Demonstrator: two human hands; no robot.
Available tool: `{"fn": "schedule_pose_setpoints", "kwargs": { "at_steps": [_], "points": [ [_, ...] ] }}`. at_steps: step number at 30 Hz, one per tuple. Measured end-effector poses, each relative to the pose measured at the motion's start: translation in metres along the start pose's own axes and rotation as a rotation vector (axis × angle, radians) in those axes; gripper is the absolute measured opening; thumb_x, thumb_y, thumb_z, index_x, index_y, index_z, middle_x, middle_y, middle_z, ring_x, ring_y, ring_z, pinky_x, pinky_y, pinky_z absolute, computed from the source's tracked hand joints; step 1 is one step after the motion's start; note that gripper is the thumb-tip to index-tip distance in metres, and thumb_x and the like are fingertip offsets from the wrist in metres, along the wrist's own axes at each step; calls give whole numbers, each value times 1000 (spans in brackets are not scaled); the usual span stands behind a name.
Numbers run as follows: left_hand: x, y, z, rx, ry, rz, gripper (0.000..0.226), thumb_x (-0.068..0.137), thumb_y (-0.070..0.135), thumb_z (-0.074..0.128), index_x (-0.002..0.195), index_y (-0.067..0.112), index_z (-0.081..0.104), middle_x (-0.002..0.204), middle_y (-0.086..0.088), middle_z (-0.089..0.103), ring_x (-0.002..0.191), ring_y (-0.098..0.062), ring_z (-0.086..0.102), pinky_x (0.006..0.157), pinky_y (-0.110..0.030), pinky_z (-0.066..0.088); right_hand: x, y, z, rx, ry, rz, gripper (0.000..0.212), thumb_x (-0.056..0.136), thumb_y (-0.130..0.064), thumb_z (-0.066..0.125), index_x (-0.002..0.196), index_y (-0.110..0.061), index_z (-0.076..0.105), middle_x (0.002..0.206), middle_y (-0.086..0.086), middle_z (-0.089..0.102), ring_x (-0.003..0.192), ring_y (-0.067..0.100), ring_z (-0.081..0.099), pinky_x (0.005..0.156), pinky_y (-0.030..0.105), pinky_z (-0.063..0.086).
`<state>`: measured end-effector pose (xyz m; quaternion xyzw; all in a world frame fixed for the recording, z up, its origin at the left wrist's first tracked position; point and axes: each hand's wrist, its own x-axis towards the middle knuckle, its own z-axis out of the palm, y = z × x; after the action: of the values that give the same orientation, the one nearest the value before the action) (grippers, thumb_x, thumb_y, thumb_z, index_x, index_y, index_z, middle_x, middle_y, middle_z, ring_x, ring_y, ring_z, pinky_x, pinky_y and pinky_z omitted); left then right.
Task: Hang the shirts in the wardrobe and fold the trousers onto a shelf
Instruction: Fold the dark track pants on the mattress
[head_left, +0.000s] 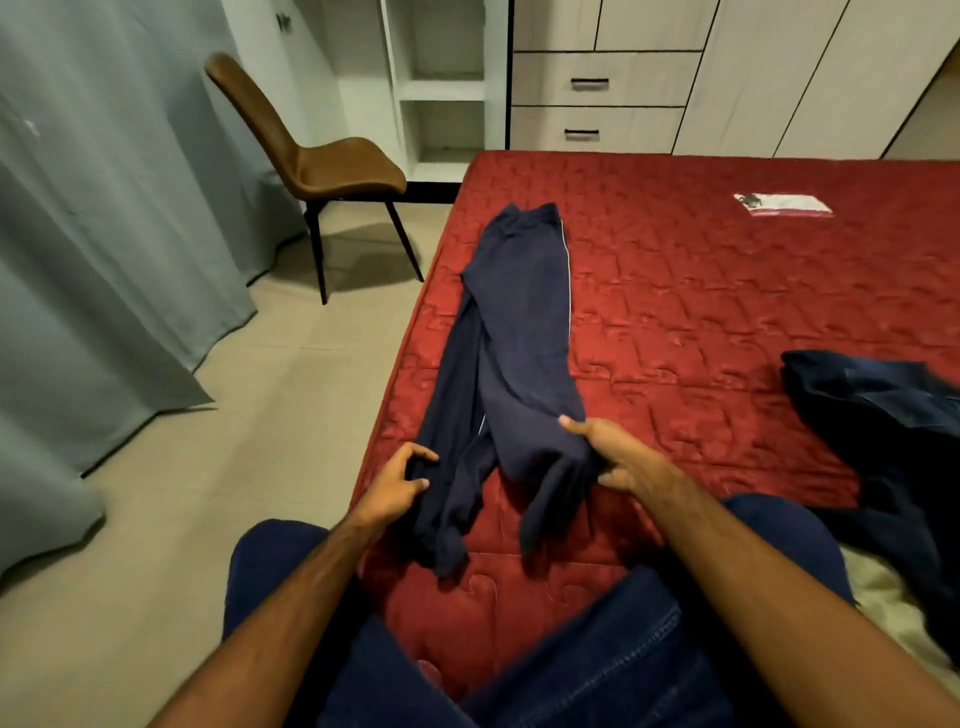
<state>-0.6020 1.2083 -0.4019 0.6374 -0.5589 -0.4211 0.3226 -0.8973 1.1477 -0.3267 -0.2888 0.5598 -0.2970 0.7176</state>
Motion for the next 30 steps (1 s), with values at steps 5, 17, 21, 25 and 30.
{"fn": "schedule_pose_setpoints", "kwargs": {
  "at_steps": [5,17,21,25,30],
  "points": [
    [-24,7,-2,-34,-122,-96,20,86,2,74,102,10,63,104,-4,64,104,-17,58,80,-7,46,-4,-46,-64,-169,268,-154,17,95,-22,57,87,-7,62,67,9,67,67,24,66,60,29,54],
    [-71,32,-16,-100,-336,-108,32,88,34,75,117,27,62,82,-23,59,45,-25,41,32,-22,34,0,60,50,-1851,-158,-1064,53,80,-38,53,132,-28,49,134,-2,49,119,23,49,87,40,44],
    [-90,40,-31,-466,-307,-164,24,100,16,55,120,9,66,54,-9,52,30,-14,37,32,-21,37,5,54,74,-1759,-166,-1177,26,82,-17,58,108,-22,59,103,1,59,98,27,57,77,40,41],
    [-98,38,-39,-368,-369,-223,25,103,15,50,120,9,68,67,-15,61,38,-19,52,36,-26,45,0,32,58,-1766,-301,-1195,16,79,-14,58,90,-26,61,87,-5,57,83,19,53,65,35,36],
    [-101,41,-32,-353,-427,-245,25,101,15,55,124,14,64,82,-14,69,54,-22,63,42,-28,49,-9,53,22,-1313,-342,-470,16,85,-3,64,95,-15,64,84,0,68,74,15,64,66,20,45]
  ]
}}
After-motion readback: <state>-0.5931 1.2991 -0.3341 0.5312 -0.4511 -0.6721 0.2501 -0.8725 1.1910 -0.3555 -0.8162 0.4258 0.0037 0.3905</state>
